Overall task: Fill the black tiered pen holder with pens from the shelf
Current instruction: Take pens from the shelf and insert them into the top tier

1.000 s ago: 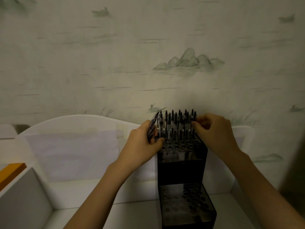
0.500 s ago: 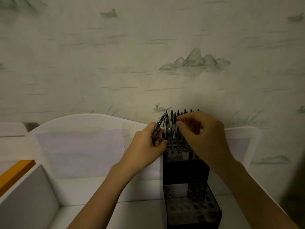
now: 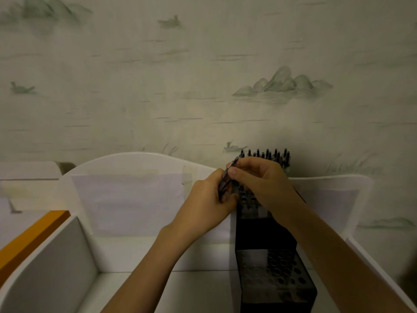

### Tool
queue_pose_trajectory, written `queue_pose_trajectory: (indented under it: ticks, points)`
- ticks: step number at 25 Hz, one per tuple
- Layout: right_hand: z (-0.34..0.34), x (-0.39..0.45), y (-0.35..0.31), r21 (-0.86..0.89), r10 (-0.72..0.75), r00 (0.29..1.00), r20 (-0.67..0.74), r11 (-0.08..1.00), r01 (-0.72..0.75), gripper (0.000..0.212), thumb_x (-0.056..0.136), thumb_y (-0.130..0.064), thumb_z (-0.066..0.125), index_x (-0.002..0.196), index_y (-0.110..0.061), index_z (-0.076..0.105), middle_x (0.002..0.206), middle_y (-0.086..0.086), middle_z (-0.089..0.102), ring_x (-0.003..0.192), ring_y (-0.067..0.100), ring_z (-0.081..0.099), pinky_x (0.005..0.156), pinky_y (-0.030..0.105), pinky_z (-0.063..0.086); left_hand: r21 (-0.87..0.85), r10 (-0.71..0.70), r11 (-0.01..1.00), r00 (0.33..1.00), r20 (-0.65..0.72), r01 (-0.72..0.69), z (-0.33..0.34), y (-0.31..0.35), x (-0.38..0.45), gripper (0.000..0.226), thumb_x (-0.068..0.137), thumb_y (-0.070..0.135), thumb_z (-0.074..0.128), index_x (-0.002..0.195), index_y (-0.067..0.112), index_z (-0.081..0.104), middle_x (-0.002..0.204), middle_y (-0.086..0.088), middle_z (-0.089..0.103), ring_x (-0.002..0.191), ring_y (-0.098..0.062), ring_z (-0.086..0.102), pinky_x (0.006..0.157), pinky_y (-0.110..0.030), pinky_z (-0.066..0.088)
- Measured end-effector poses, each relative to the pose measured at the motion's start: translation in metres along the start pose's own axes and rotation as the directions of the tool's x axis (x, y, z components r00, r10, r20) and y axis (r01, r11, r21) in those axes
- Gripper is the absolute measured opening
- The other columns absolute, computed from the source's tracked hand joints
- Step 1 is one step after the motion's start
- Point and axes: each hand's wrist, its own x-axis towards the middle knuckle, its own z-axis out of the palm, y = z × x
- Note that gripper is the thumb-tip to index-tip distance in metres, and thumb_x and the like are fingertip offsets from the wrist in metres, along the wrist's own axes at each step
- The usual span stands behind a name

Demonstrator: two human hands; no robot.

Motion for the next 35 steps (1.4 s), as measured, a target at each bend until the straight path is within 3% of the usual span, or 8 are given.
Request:
queue_pose_trajectory:
  ticks: [3,8,12,15,19,31,35]
  points:
    - [0.002,-0.001,-0.002,0.023,-0.014,1.000,-0.014,1.000,0.014,0.006,0.089,-0.009,0.068,0.088,-0.011,0.074,0.065,-0.010,0.071,0.058,-0.002,0.063,0.057,0.010,0.047,0.028,-0.003,1.000,1.000,-0.010,0.003,-0.004,0.000,0.003,0.014,0.082,0.019,0.067,0.091,0.021,0.056,0.069,0.004,0.061,0.058,-0.007,0.056,0.055,-0.026,0.048]
    - [-0.022,0.008,-0.017,0.101,0.016,0.978,-0.209,0.995,0.005,0.008,0.089,-0.017,0.068,0.088,-0.014,0.074,0.064,-0.003,0.068,0.059,0.011,0.057,0.059,0.022,0.052,0.037,-0.034,0.999,0.999,-0.020,0.034,-0.011,-0.014,-0.007,0.014,0.085,0.017,0.068,0.080,0.014,0.055,0.063,-0.002,0.057,0.055,-0.007,0.049,0.053,-0.018,0.040]
    - [-0.043,0.015,-0.029,-0.099,-0.170,0.934,-0.313,0.984,0.146,0.007,0.087,-0.016,0.071,0.087,-0.023,0.073,0.067,-0.010,0.072,0.057,0.003,0.062,0.058,0.013,0.051,0.050,-0.038,0.998,0.999,-0.030,0.039,-0.013,-0.023,-0.010,0.015,0.085,0.017,0.069,0.079,0.014,0.056,0.066,-0.005,0.058,0.057,-0.009,0.049,0.053,-0.010,0.037]
    - [-0.043,0.014,-0.026,-0.299,-0.272,0.914,-0.300,0.937,0.180,0.008,0.085,-0.018,0.073,0.090,-0.024,0.071,0.075,-0.012,0.073,0.067,0.007,0.069,0.065,0.016,0.055,0.054,-0.038,0.998,0.999,-0.029,0.040,-0.015,-0.024,-0.008,0.015,0.085,0.018,0.069,0.079,0.013,0.056,0.065,-0.002,0.057,0.057,-0.009,0.049,0.054,-0.010,0.038]
    - [-0.037,0.016,-0.016,-0.467,-0.285,0.923,-0.259,0.874,0.138,0.006,0.086,-0.021,0.072,0.091,-0.021,0.071,0.078,-0.005,0.071,0.072,0.017,0.069,0.070,0.026,0.058,0.065,-0.043,0.997,0.999,-0.022,0.044,-0.018,-0.028,-0.008,0.015,0.085,0.020,0.069,0.080,0.015,0.056,0.067,-0.004,0.058,0.061,-0.014,0.051,0.055,-0.013,0.039]
    - [-0.021,0.015,0.000,-0.542,-0.150,0.969,-0.196,0.840,0.020,0.012,0.082,-0.023,0.076,0.093,-0.019,0.074,0.074,-0.016,0.068,0.069,-0.001,0.065,0.065,0.006,0.051,0.097,-0.021,0.995,0.999,-0.024,0.023,-0.022,-0.028,-0.006,0.017,0.082,0.018,0.071,0.080,0.018,0.054,0.059,0.010,0.050,0.056,-0.003,0.048,0.053,-0.008,0.036]
    - [-0.026,0.020,-0.006,-0.551,-0.075,0.981,-0.178,0.834,-0.036,0.016,0.081,-0.025,0.077,0.096,-0.018,0.076,0.071,-0.020,0.065,0.069,-0.004,0.065,0.066,0.011,0.050,0.089,-0.012,0.996,0.999,-0.031,0.014,-0.021,-0.027,-0.006,0.018,0.082,0.019,0.072,0.080,0.018,0.054,0.059,0.012,0.049,0.056,-0.001,0.048,0.053,-0.007,0.036]
